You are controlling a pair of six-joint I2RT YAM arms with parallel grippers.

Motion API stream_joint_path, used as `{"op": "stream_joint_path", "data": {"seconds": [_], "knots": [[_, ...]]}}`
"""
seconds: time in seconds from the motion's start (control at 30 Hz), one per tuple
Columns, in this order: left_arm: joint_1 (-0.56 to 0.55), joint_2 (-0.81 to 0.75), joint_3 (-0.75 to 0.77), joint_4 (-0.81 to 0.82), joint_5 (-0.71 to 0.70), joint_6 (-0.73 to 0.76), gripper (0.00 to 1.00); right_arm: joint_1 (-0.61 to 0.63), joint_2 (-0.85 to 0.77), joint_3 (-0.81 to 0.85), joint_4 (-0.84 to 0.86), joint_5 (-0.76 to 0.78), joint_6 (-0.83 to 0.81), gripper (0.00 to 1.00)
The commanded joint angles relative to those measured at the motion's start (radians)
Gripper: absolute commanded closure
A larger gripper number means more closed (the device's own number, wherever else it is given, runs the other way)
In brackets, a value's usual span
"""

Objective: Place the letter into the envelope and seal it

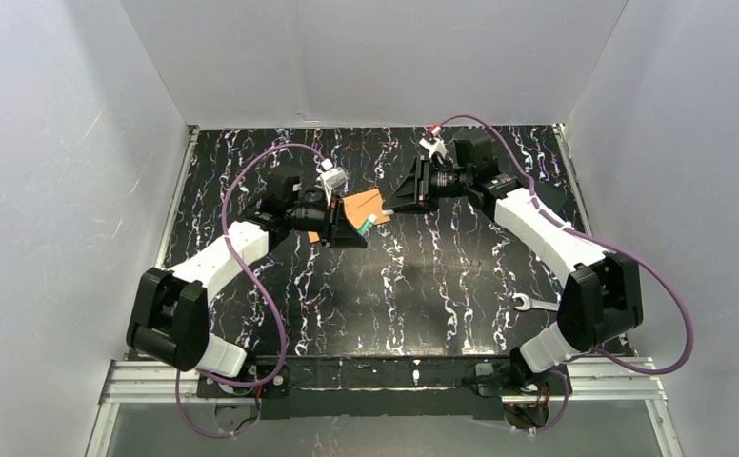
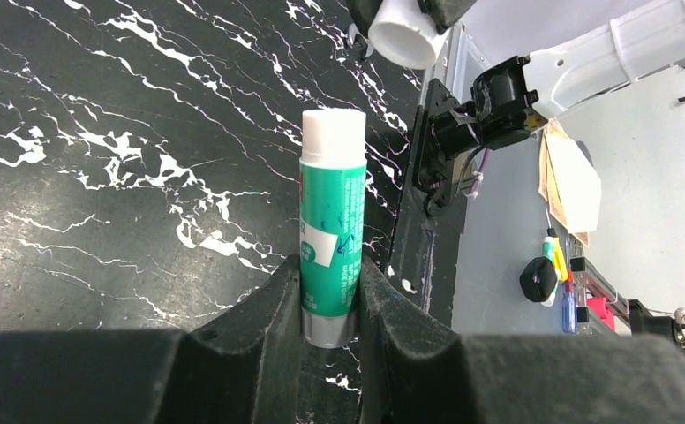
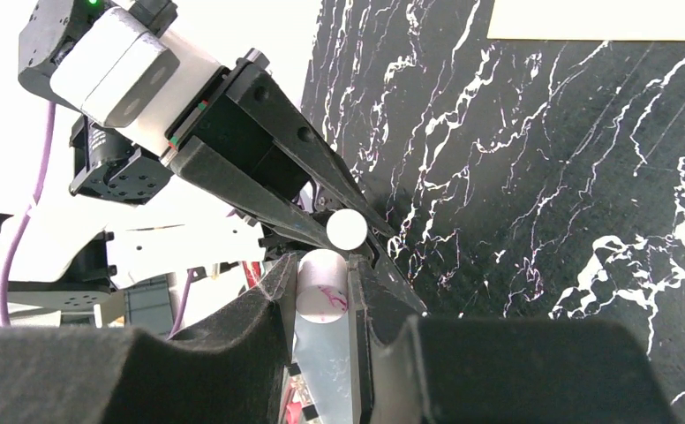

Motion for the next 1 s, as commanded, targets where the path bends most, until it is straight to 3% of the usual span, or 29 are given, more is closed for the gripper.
{"op": "stream_joint_path", "data": {"seconds": [0.0, 0.47, 0.97], "knots": [[-0.010, -0.046, 0.041, -0.023, 0.033, 0.017, 1.00, 0.021, -0.002, -0.001, 0.076, 0.000, 0.029, 0.81], [-0.011, -0.085, 0.035, -0.047, -0.015, 0.034, 1.00, 0.047, 0.011, 0.024, -0.013, 0.093, -0.029, 0.84], [-0.012, -0.077, 0.042, -0.034, 0.035, 0.026, 1.00, 0.085, 0.023, 0.016, 0.102, 0.053, 0.054, 0.85]]}}
